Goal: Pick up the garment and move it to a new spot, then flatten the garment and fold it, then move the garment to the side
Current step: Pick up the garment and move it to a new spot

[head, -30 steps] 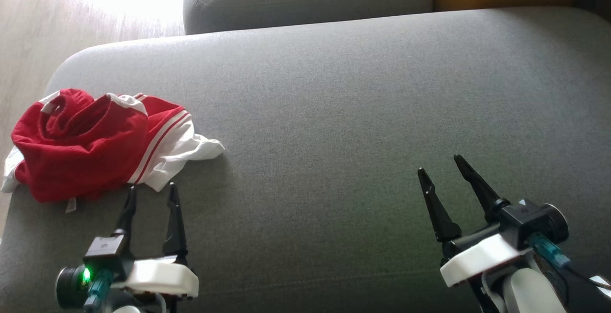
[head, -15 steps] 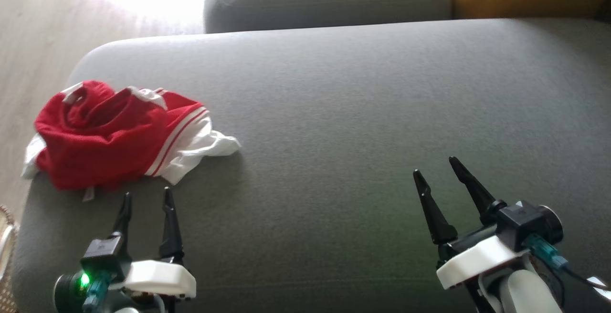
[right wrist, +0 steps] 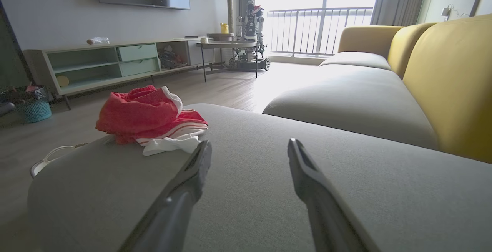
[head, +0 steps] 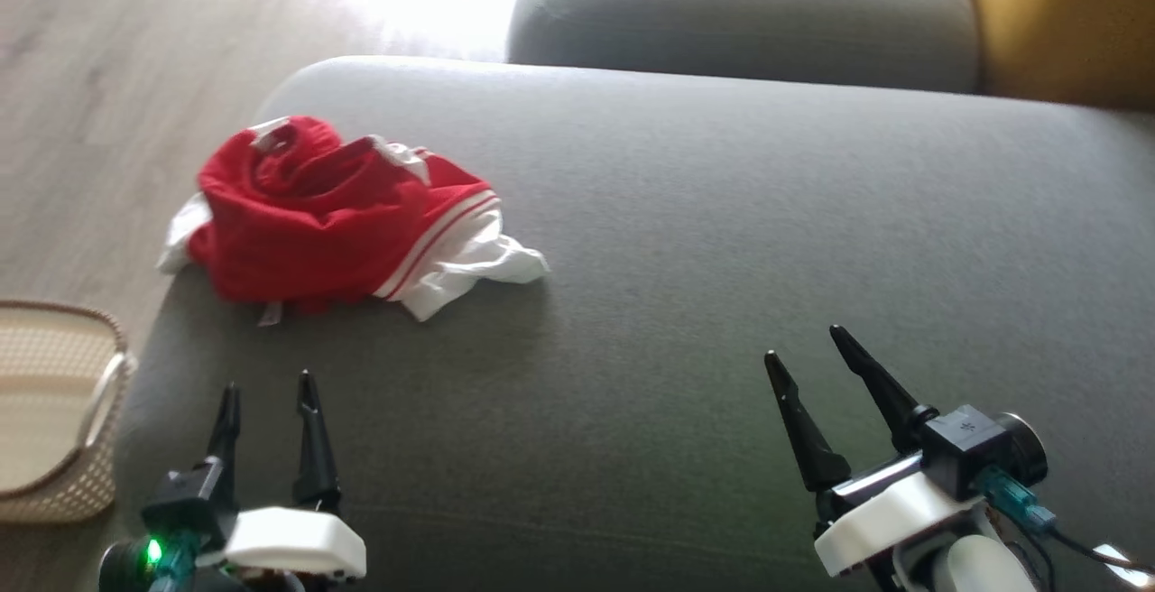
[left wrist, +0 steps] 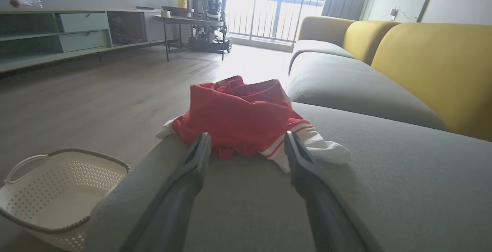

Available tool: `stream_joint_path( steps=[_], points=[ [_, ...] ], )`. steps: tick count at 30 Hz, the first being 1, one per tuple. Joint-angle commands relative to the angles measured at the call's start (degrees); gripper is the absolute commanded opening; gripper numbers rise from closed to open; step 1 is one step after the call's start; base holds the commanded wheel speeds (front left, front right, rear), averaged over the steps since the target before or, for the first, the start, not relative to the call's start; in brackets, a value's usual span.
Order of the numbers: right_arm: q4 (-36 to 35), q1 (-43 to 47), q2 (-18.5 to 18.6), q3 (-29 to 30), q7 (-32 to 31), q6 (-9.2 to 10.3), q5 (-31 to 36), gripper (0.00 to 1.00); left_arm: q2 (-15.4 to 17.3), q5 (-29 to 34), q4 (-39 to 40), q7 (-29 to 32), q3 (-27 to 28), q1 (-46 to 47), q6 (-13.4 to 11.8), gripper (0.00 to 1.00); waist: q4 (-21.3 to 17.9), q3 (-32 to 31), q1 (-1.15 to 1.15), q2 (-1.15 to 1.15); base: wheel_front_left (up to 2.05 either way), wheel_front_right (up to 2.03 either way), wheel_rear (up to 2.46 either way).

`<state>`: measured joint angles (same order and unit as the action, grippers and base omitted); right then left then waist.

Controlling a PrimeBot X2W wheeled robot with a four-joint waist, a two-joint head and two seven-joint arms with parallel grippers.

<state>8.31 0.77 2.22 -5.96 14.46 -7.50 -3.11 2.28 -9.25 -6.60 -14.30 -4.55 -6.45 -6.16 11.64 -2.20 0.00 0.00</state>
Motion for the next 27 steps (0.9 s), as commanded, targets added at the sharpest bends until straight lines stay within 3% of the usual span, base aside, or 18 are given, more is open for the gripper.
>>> stream_joint_path(
  steps=[1,9,19,27],
  points=[
    [-1.80,-1.51,0.65,-1.30,0.54,0.01,-0.37,1.00,0.60,-0.34,2.32,-0.70,2.00,1.91,-0.49,1.00,1.42,-0.45,0.00,0.00,0.00,0.00,0.00],
    [-1.40,-0.61,0.65,-1.18,0.54,0.01,-0.87,1.00,0.60,-0.24,4.04,-0.70,1.84,0.24,-1.53,1.00,4.96,-0.94,0.00,0.00,0.00,0.00,0.00],
    [-0.77,-1.00,0.65,-0.91,0.54,0.01,-0.65,1.00,0.60,-0.73,5.67,-0.70,2.21,0.98,-3.03,1.00,4.69,0.96,0.00,0.00,0.00,0.00,0.00],
    [-0.98,-2.97,0.65,0.53,0.54,0.01,1.16,1.00,0.60,-0.85,6.40,-0.70,3.60,9.62,-1.09,1.00,3.26,7.29,0.00,0.00,0.00,0.00,0.00]
  ],
)
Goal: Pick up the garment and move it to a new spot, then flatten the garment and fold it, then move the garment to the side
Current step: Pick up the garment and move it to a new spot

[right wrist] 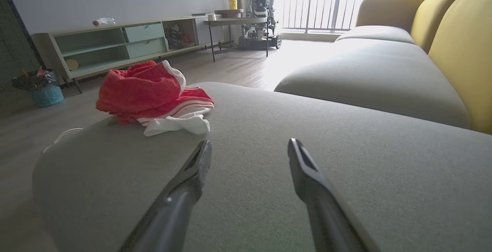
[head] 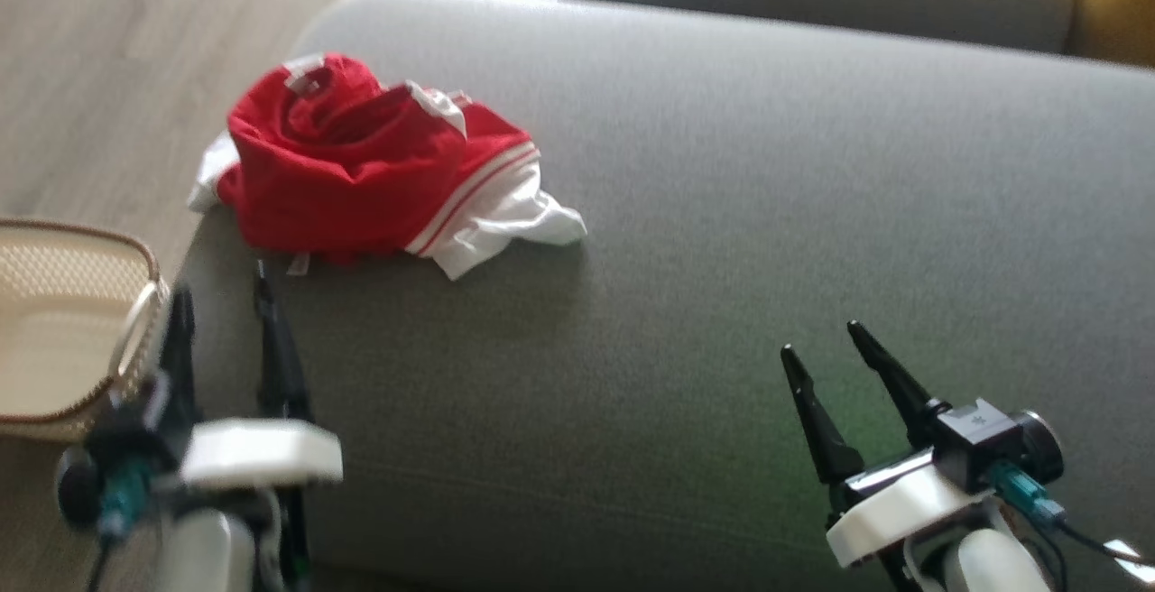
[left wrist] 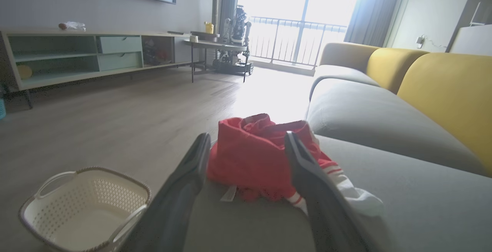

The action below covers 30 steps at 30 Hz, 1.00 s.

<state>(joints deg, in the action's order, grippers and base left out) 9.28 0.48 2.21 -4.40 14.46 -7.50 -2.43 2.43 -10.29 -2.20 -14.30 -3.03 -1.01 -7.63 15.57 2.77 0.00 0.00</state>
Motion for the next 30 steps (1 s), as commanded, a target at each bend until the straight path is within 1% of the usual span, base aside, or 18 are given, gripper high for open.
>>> stream_joint_path(
  steps=[1,4,6,7,9,13,15,18,23,28,30],
  points=[
    [-1.99,-3.03,0.66,-0.89,0.54,0.01,0.77,1.00,0.52,0.42,1.86,-0.70,2.55,5.76,0.88,1.00,-0.94,3.35,0.00,0.00,0.00,0.00,0.00],
    [-2.13,-3.76,0.66,-0.36,0.54,0.01,1.54,1.00,0.92,-0.28,0.22,-0.70,4.54,10.99,2.77,1.00,-1.56,5.53,0.00,0.00,0.00,0.00,0.00],
    [-2.13,-4.16,0.66,0.09,0.54,0.01,1.94,1.00,2.08,-0.86,-2.42,-0.70,5.34,14.71,4.63,1.00,-2.03,6.76,0.00,0.00,0.00,0.00,0.00],
    [-2.13,-4.16,0.66,0.09,0.54,0.01,1.94,1.00,2.08,-0.86,-2.42,-0.70,5.34,14.71,4.63,1.00,-2.03,6.76,0.00,0.00,0.00,0.00,0.00],
    [-2.17,-4.49,0.66,0.53,0.54,0.01,2.27,1.00,3.19,-2.31,-6.67,-0.40,5.83,18.78,6.43,1.00,-2.40,7.75,0.00,0.00,0.00,0.00,0.00],
    [-2.32,-5.07,0.66,1.40,0.54,0.01,2.84,1.00,6.73,-3.96,-14.60,4.05,6.05,28.19,9.37,1.00,-3.18,9.46,0.00,0.00,0.00,0.00,0.00],
    [-2.38,-5.34,0.66,1.74,0.54,0.01,3.09,1.00,8.32,-4.40,-18.52,6.98,5.76,32.54,10.46,1.00,-3.56,10.23,0.00,0.00,0.00,0.00,0.00],
    [-2.58,-5.58,0.66,1.98,0.54,0.01,3.40,1.00,10.47,-3.99,-23.72,10.00,4.99,38.62,11.21,1.00,-4.05,11.28,0.00,0.00,0.00,0.00,0.00],
    [-2.88,-6.07,0.66,2.47,0.54,0.01,3.81,1.00,12.21,-3.47,-32.63,14.46,3.44,46.86,11.86,1.00,-4.88,13.23,0.00,0.00,0.00,0.00,0.00],
    [-3.33,-6.96,0.66,2.60,0.54,0.01,4.14,1.00,13.47,-2.67,-42.76,22.14,0.94,52.03,12.69,1.00,-5.98,14.89,0.00,0.00,0.00,0.00,0.00],
    [-3.48,-7.32,0.66,2.78,0.54,0.01,4.09,1.00,14.01,-2.20,-46.23,25.06,0.21,53.74,12.57,1.00,-6.42,15.35,0.00,0.00,0.00,0.00,0.00]
  ],
)
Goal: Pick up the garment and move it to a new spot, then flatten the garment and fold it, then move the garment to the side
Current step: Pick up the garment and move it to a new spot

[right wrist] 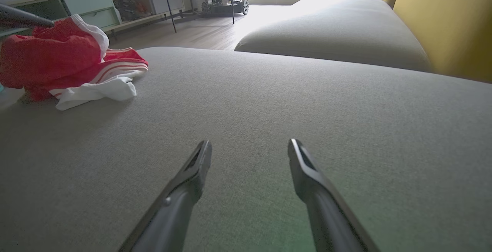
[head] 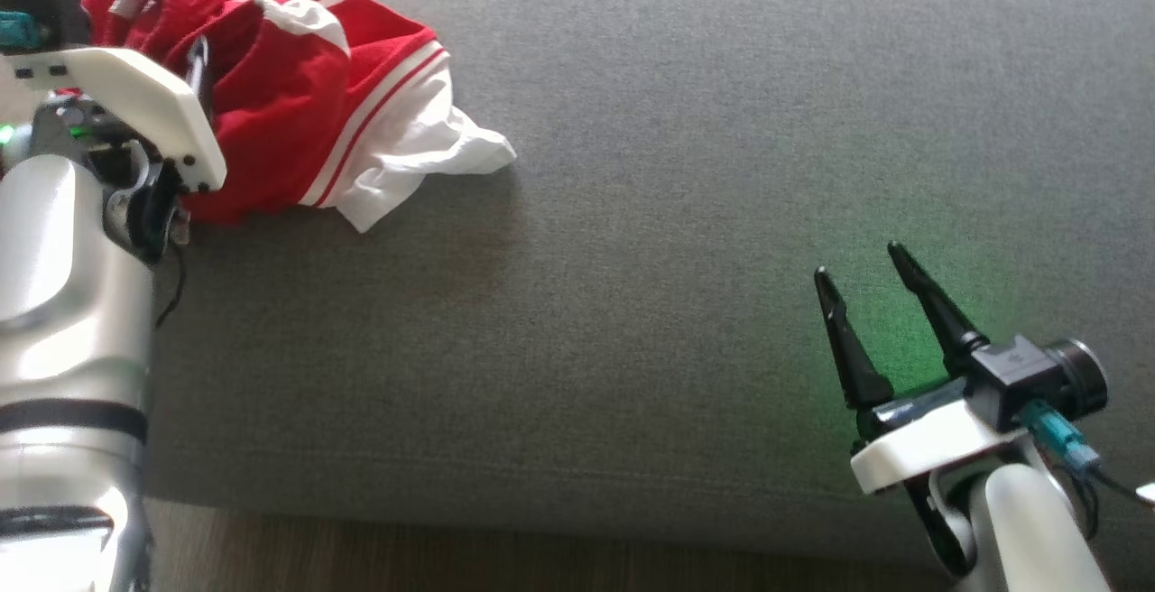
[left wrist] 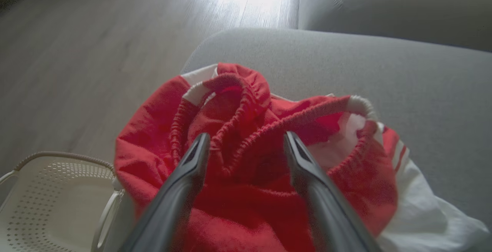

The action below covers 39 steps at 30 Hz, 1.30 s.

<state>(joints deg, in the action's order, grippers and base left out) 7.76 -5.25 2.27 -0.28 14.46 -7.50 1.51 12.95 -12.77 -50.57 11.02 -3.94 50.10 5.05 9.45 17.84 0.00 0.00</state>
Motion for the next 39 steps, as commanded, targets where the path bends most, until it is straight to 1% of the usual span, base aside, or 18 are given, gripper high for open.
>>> stream_joint_path(
  steps=[1,3,5,6,7,10,15,16,17,20,21,26,31,34,39],
  points=[
    [-2.03,-1.75,0.61,-1.21,0.54,0.01,0.05,1.00,3.69,0.50,0.54,1.17,0.82,3.38,-0.33,1.00,-0.51,0.48,0.00,0.00,0.00,0.00,0.00],
    [-2.15,-2.05,0.61,-1.05,0.54,0.01,-0.24,1.00,4.06,0.77,-2.44,3.89,0.30,4.61,-0.56,1.00,-0.95,0.89,0.00,0.00,0.00,0.00,0.00],
    [-2.26,-2.41,0.61,-1.18,0.54,0.01,-0.52,1.00,4.87,1.63,-4.55,5.14,-0.57,5.55,-0.78,1.00,-1.59,1.37,0.00,0.00,0.00,0.00,0.00],
    [-2.62,-2.86,0.61,-1.25,0.54,0.01,-1.19,1.00,6.04,2.91,-5.77,4.34,-1.57,6.08,-1.19,1.00,-2.38,1.95,0.00,0.00,0.00,0.00,0.00],
    [-2.80,-3.05,0.61,-1.20,0.54,0.01,-1.53,1.00,6.31,3.13,-6.71,4.36,-1.86,6.10,-1.19,1.00,-2.66,2.22,0.00,0.00,0.00,0.00,0.00],
    [-3.28,-3.57,0.61,-0.83,0.54,0.01,-2.03,1.00,6.68,3.33,-9.27,4.79,-2.57,6.21,-0.81,1.00,-3.23,3.25,0.00,0.00,0.00,0.00,0.00],
    [-3.85,-4.31,0.61,0.20,0.54,0.01,-2.38,1.00,6.35,2.90,-12.21,3.17,-3.45,6.22,0.25,1.00,-3.46,4.43,0.00,0.00,0.00,0.00,0.00],
    [-3.86,-4.42,0.61,0.30,0.54,0.01,-2.40,1.00,6.21,2.70,-12.66,2.64,-3.54,6.17,0.46,0.47,-3.47,4.50,0.00,0.00,0.00,0.00,0.00],
    [-3.85,-4.52,0.61,0.40,0.54,0.01,-2.44,1.00,6.05,2.61,-12.85,1.81,-3.77,6.14,0.70,0.00,-3.46,4.51,0.00,0.00,0.00,0.00,0.00],
    [-3.78,-4.81,0.61,0.58,0.54,0.01,-2.66,1.00,5.76,1.85,-12.34,-2.72,-3.73,6.17,1.18,0.00,-3.39,4.41,0.00,0.00,0.00,0.00,0.00],
    [-3.78,-4.81,0.61,0.58,0.54,0.01,-2.66,1.00,5.76,1.85,-12.34,-2.72,-3.73,6.17,1.18,0.00,-3.39,4.41,0.00,0.00,0.00,0.00,0.00],
    [-3.48,-4.78,0.61,0.06,0.54,0.01,-2.75,1.00,5.77,1.39,-11.43,-11.86,-3.41,6.55,0.65,0.00,-3.15,2.89,0.00,0.00,0.00,0.00,0.00],
    [-3.12,-4.20,0.61,-0.28,0.54,0.01,-2.81,1.00,5.51,0.28,-10.52,-19.10,-2.80,7.15,0.82,0.00,-3.47,0.18,0.00,0.00,0.00,0.00,0.00],
    [-2.68,-3.51,0.61,-0.91,0.54,0.01,-3.08,1.00,5.37,-0.19,-10.09,-21.70,-2.81,6.80,1.02,0.00,-4.23,-2.18,0.00,0.00,0.00,0.00,0.00],
    [-2.61,-2.83,0.61,-2.10,0.54,0.01,-4.35,1.00,5.85,-0.15,-7.73,-23.58,-3.84,6.56,1.50,0.00,-6.04,-5.44,0.00,0.00,0.00,0.00,0.00]
  ],
)
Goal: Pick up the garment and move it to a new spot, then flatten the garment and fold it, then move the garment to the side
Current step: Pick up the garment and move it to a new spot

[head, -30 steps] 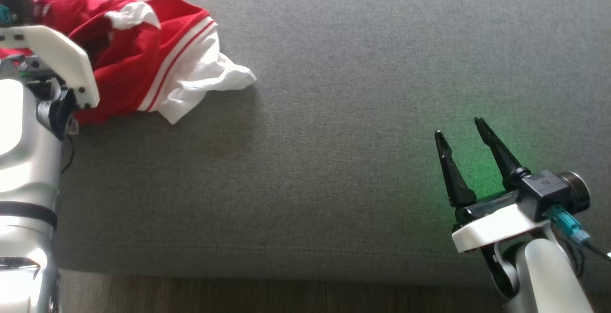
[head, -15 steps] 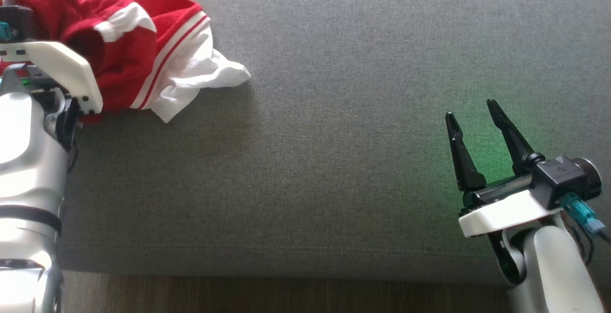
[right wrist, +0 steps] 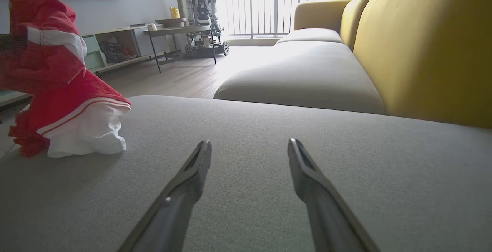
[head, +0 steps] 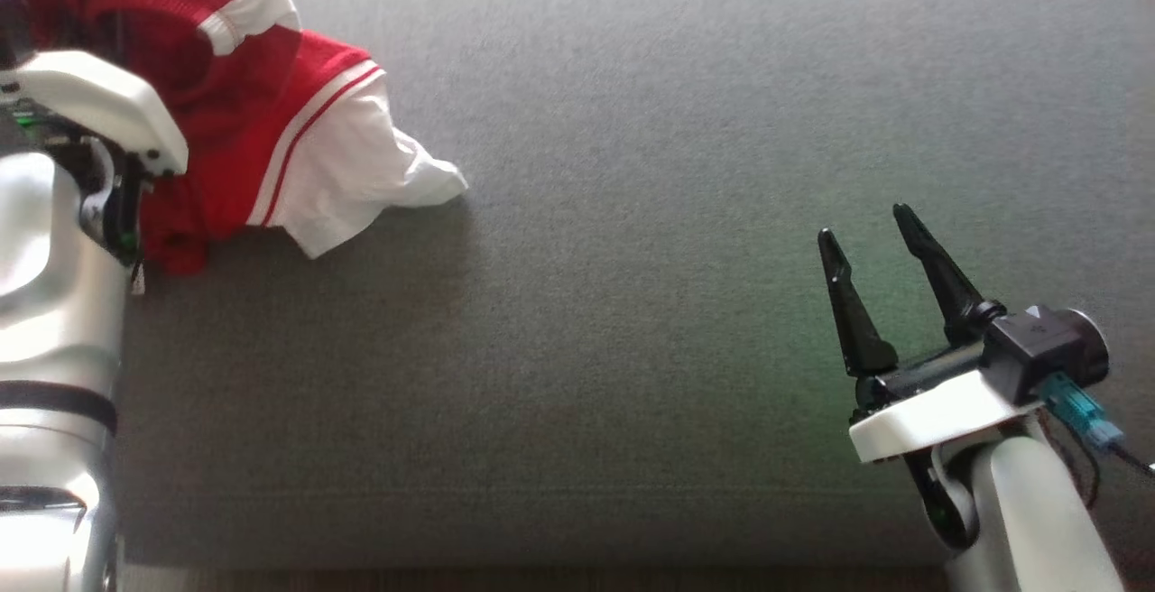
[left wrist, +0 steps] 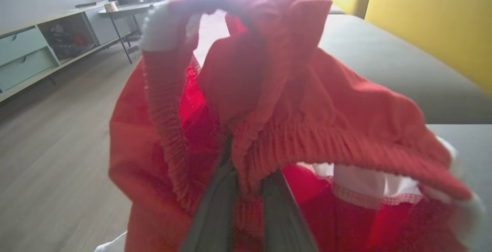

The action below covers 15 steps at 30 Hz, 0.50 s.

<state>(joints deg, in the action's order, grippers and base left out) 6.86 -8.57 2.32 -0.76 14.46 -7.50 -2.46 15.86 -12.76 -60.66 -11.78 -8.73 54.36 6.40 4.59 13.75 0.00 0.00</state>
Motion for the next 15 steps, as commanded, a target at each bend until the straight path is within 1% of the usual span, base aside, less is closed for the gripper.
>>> stream_joint_path(
  steps=[1,4,8,15],
  points=[
    [-1.56,0.63,0.55,-1.87,0.54,0.01,-0.63,1.00,2.94,-0.20,3.14,-0.95,0.65,2.42,0.26,0.00,-1.59,-1.99,0.00,0.00,0.00,0.00,0.00],
    [-0.82,1.72,0.55,-2.72,0.54,0.01,-1.10,1.00,2.36,-0.97,5.47,-1.04,-0.11,2.31,0.62,0.00,-3.00,-4.56,0.00,0.00,0.00,0.00,0.00],
    [-0.97,2.17,0.55,-3.08,0.54,0.01,-1.61,1.00,1.48,-3.20,9.57,0.34,-0.79,2.74,0.92,0.00,-5.70,-6.36,0.00,0.00,0.00,0.00,0.00],
    [-1.20,2.02,0.55,-4.59,0.54,0.01,-2.73,1.00,-0.69,-7.23,19.03,5.24,-2.53,2.29,1.05,0.00,-12.78,-7.82,0.00,0.00,0.00,0.00,0.00]
  ],
)
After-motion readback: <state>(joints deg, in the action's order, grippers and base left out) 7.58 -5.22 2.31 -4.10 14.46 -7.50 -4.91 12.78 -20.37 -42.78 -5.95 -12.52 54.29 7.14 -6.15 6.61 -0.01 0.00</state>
